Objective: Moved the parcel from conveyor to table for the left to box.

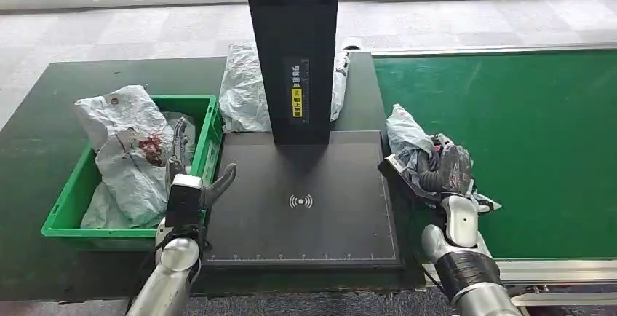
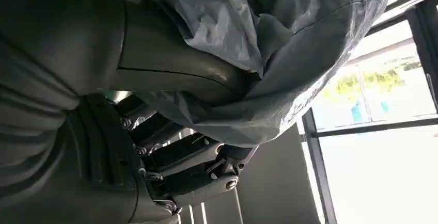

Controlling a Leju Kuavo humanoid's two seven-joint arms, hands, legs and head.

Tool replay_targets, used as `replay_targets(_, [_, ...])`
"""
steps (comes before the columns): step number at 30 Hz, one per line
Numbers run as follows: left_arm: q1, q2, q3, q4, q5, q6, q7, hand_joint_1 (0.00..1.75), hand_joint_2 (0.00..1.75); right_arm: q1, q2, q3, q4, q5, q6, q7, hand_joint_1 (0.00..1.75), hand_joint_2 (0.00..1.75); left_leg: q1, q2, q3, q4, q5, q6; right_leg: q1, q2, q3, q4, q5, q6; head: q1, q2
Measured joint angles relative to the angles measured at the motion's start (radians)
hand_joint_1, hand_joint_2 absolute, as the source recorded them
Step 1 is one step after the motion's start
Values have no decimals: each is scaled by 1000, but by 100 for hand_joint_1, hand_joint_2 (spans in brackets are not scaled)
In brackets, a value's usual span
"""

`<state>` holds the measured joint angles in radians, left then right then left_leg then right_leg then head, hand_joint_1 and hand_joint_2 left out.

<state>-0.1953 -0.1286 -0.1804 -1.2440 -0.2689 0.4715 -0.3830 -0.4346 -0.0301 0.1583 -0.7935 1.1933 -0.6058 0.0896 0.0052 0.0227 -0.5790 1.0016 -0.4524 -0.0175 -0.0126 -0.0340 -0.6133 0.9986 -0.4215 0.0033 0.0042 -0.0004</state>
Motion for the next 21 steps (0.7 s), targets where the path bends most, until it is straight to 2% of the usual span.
replay_targets(13, [0,0,0,0,0,-16,-7,0,175,0,0,9,-5,-18,17,-16,175,175,0,0,0,0,0,0,0,0,0,0,0,0,0,0])
replay_targets(15, [-9,-10,-10,0,-25,-74,-27,0,175,53,33,47,-95,-183,171,-146,175,175,1,-2,-2,0,0,0,2,-2,0,1,0,-1,1,0])
replay_targets(16, [-18,-21,-21,0,-43,-80,-14,0,175,89,61,93,-182,-301,323,-243,175,175,1,-1,-2,0,0,-1,3,-1,-1,1,0,-1,1,0])
replay_targets(17, [-29,-31,-34,2,-53,-77,-4,0,175,110,87,158,-238,-367,475,-289,175,175,1,3,-2,0,-1,-4,3,2,-3,1,1,-3,1,0])
replay_targets(18, [-43,-39,-51,5,-56,-72,4,0,175,121,103,259,-291,-418,623,-299,175,175,1,10,-2,0,-1,-4,3,8,-6,1,2,-4,-1,0])
replay_targets(19, [-55,-46,-65,7,-56,-71,8,0,175,126,104,356,-339,-466,727,-283,175,175,1,12,-1,0,-1,-4,3,10,-7,1,2,-4,0,0])
replay_targets(20, [-63,-52,-74,8,-56,-70,9,0,175,131,106,426,-374,-502,780,-275,175,175,2,11,-1,-1,-1,-4,3,11,-7,1,1,-5,0,0])
replay_targets(21, [-68,-55,-81,9,-56,-70,9,0,175,138,106,486,-404,-530,772,-275,175,175,2,9,-2,-1,-1,-4,5,9,-7,1,0,-6,0,0])
